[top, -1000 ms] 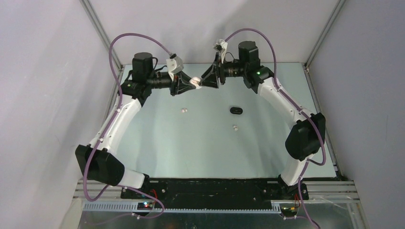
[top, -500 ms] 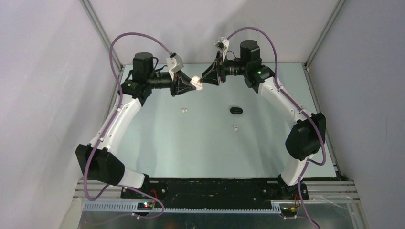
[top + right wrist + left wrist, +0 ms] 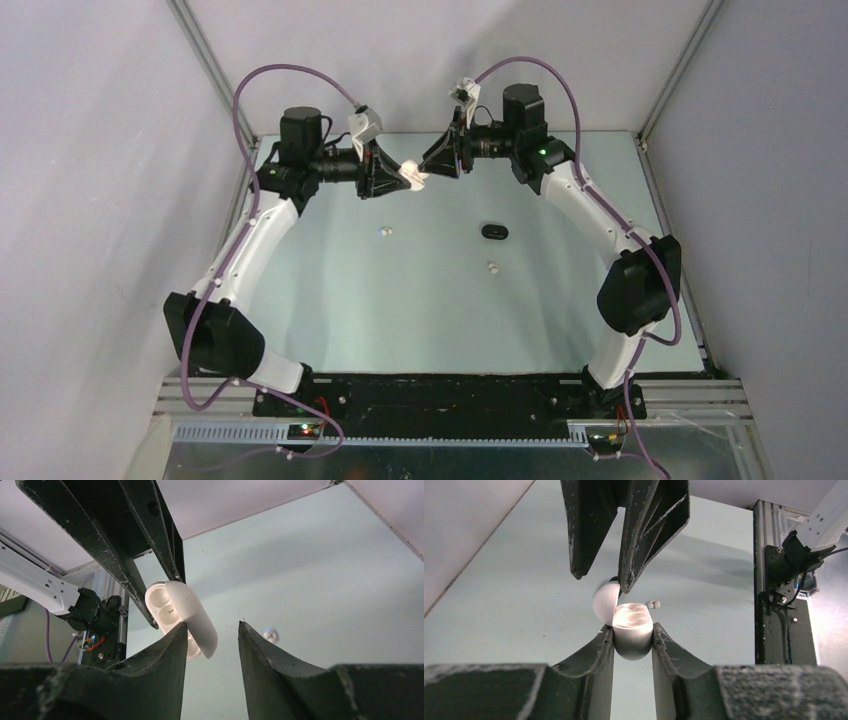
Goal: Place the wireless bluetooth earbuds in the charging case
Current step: Open the charging case.
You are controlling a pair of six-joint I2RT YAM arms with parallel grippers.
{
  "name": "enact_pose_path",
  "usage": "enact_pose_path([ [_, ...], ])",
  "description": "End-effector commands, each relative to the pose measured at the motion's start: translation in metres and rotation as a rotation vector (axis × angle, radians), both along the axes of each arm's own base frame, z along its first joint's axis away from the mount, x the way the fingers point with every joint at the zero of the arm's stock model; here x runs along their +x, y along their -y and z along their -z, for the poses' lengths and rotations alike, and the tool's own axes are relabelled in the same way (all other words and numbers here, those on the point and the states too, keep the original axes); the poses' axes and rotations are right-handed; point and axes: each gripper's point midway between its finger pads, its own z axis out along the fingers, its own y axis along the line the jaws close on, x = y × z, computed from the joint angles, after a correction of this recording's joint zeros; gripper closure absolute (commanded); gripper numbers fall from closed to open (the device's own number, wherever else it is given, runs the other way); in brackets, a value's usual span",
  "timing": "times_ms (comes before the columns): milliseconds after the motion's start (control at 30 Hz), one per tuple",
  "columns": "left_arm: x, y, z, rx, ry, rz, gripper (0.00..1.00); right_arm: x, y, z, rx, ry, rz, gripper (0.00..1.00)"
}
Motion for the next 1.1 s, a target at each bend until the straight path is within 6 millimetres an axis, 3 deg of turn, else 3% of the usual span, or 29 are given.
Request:
enact_pose_path([
  [0,-0.006,0.003,-0.023,-0.048,-0.01,0.039,1.0,0.006,-0.002,0.0,0.005,0.035,-0.002,0.53],
  [700,-0.002,0.002,-0.025,-0.07,-0.075,0.039,1.0,0.008,-0.001,0.017,-0.049,0.09,-0.025,0.47],
  [933,-0.002,0.002,-0.024,-0.071,-0.081,0.039,1.0,0.003,-0.003,0.023,-0.055,0.076,-0.047,0.55],
  [1067,-0.001,0.002,-0.023,-0.07,-0.089,0.038,1.0,0.001,-0.005,0.023,-0.052,0.074,-0.061,0.67],
])
